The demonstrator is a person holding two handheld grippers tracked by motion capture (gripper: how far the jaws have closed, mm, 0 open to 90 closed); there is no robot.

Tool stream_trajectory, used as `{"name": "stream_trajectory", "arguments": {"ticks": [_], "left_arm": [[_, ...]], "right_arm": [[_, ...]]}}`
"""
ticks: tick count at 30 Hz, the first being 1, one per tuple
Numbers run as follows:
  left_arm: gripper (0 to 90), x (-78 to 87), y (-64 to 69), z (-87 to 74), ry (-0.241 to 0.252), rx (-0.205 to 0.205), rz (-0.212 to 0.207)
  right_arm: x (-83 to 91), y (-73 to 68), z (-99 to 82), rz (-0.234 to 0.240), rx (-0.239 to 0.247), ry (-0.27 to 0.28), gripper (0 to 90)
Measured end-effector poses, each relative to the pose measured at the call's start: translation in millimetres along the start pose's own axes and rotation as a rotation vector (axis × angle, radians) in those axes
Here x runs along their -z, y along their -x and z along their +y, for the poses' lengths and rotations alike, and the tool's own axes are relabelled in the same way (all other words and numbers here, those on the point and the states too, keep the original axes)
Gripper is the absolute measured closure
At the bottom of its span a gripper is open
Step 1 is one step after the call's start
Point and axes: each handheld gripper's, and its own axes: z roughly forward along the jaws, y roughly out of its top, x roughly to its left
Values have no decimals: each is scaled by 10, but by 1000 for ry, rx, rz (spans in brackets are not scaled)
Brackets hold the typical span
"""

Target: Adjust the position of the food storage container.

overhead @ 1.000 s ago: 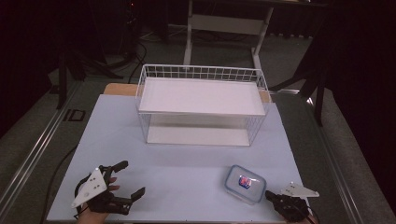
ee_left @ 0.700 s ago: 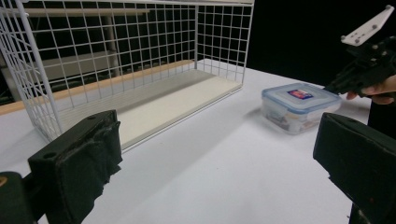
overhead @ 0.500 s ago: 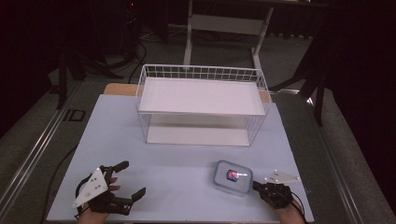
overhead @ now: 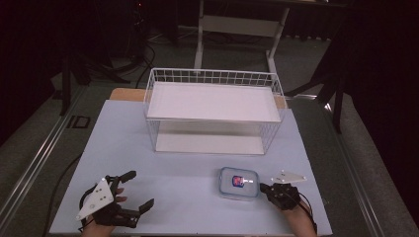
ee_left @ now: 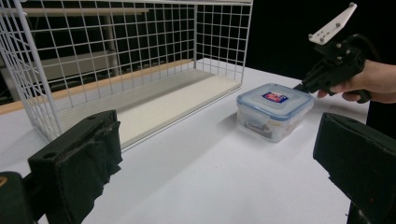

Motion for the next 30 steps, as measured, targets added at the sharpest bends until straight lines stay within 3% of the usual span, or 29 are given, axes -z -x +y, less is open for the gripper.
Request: {"name": "stream_trajectory", "arguments": {"ticks": [9, 15, 20, 30], "left_arm": [[20, -16, 0, -7, -4, 3, -1], [19, -18, -5, -10, -5, 7, -3], [20, -14, -10, -14, -7, 8, -3], [20, -5, -7, -13, -7, 6, -4]], "right_arm": [[-8, -98, -64, 33, 3, -20, 900], [-85, -119, 37, 42, 8, -28, 900], [-200, -237, 181, 57, 50, -30, 900], [-334, -437, 319, 101, 85, -30, 900]]}}
